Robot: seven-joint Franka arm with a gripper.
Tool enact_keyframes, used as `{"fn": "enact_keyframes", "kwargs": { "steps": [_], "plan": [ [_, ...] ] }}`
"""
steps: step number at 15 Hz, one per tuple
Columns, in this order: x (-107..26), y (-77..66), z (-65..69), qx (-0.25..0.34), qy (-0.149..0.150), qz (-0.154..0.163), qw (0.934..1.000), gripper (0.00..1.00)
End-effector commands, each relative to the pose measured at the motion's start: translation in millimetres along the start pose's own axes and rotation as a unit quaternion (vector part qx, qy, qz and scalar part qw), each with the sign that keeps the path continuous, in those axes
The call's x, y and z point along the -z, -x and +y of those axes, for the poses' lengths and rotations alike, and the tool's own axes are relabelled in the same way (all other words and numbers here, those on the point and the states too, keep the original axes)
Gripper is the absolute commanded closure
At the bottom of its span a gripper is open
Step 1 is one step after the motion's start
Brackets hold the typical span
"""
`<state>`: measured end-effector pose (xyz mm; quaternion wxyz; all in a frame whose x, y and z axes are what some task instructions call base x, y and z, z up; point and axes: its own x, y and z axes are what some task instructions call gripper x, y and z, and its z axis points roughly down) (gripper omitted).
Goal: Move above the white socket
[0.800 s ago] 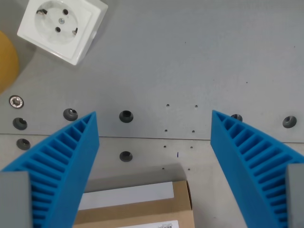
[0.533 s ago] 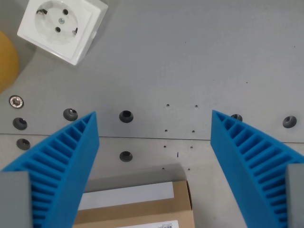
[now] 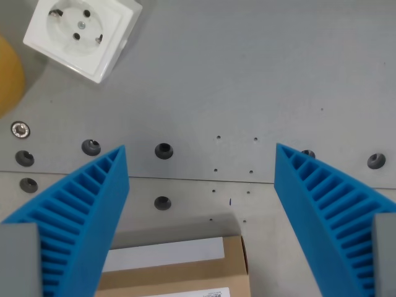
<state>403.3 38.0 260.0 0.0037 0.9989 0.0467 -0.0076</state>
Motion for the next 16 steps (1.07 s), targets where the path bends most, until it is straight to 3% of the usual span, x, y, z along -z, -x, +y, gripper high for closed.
{"fn": "enact_keyframes", "kwargs": {
  "steps": [1, 9, 16],
  "plan": [
    [-1.7, -3.2, -3.8, 0.05, 0.0, 0.009, 0.9987, 0.0],
    [-14.7, -11.2, -15.6, 0.147, 0.003, 0.012, 0.9891, 0.0],
    [-29.9, -20.2, -32.0, 0.25, 0.006, 0.01, 0.9681, 0.0]
  ]
}}
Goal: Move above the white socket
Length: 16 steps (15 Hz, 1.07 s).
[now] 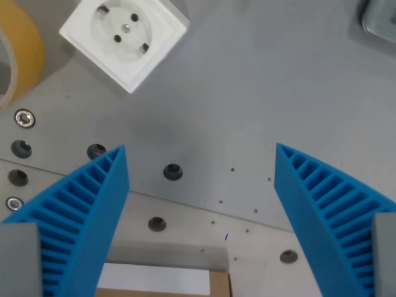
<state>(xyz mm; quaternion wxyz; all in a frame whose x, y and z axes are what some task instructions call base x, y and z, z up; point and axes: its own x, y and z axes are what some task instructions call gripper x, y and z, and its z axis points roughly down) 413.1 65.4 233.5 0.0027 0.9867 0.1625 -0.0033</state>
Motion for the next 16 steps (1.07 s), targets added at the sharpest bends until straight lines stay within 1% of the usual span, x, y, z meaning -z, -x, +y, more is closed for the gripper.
{"fn": "enact_keyframes", "kwargs": {
  "steps": [1, 3, 8, 16],
  "plan": [
    [-6.4, -10.5, -5.8, 0.153, 0.006, 0.004, 0.9883, 0.0],
    [-10.7, -14.4, -9.3, 0.183, 0.007, 0.004, 0.983, 0.0],
    [-23.2, -25.4, -19.6, 0.257, 0.007, 0.0, 0.9663, 0.0],
    [-44.6, -44.0, -36.1, 0.336, 0.008, -0.001, 0.9417, 0.0]
  ]
}}
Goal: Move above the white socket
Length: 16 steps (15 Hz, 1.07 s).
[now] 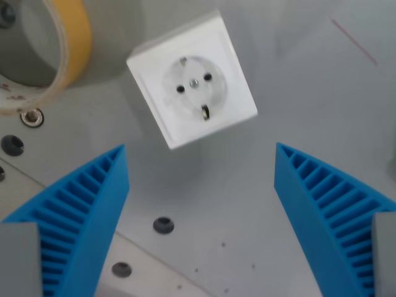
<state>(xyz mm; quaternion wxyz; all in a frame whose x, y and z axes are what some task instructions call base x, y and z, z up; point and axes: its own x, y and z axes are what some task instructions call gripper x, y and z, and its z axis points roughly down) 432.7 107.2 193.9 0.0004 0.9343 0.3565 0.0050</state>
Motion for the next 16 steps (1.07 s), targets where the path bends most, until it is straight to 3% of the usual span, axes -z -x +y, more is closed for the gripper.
{"fn": "enact_keyframes", "kwargs": {
  "steps": [1, 9, 16],
  "plan": [
    [-8.1, -14.1, 1.4, 0.15, 0.006, -0.01, 0.9886, 0.0],
    [-21.9, -27.6, -3.4, 0.186, 0.01, -0.005, 0.9825, 0.0],
    [-29.5, -36.1, -4.4, 0.178, 0.008, -0.011, 0.9839, 0.0]
  ]
}}
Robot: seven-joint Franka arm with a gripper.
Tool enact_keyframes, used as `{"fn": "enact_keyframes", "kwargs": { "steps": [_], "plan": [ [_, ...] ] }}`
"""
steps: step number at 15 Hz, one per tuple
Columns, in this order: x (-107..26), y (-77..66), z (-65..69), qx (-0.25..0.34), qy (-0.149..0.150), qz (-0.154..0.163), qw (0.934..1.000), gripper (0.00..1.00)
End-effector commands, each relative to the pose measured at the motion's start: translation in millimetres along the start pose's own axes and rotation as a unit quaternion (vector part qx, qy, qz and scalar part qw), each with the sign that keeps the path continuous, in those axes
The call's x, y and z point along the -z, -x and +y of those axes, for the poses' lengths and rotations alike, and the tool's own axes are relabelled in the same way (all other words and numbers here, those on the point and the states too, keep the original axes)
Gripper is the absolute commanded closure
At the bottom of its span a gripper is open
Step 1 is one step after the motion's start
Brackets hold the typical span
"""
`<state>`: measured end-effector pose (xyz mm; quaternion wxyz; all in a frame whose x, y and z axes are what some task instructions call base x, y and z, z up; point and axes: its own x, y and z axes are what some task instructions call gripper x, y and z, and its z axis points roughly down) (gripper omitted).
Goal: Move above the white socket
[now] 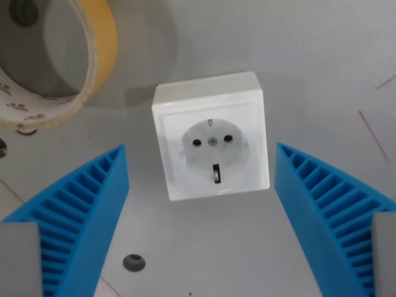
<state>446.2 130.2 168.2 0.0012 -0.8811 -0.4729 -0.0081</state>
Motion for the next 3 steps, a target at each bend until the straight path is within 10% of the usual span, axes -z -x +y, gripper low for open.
{"fn": "enact_keyframes", "kwargs": {
  "steps": [1, 3],
  "plan": [
    [-4.4, -10.4, 6.9, 0.049, 0.005, -0.017, 0.9986, 0.0],
    [-5.2, -11.6, 7.6, 0.042, 0.005, -0.018, 0.9989, 0.0]
  ]
}}
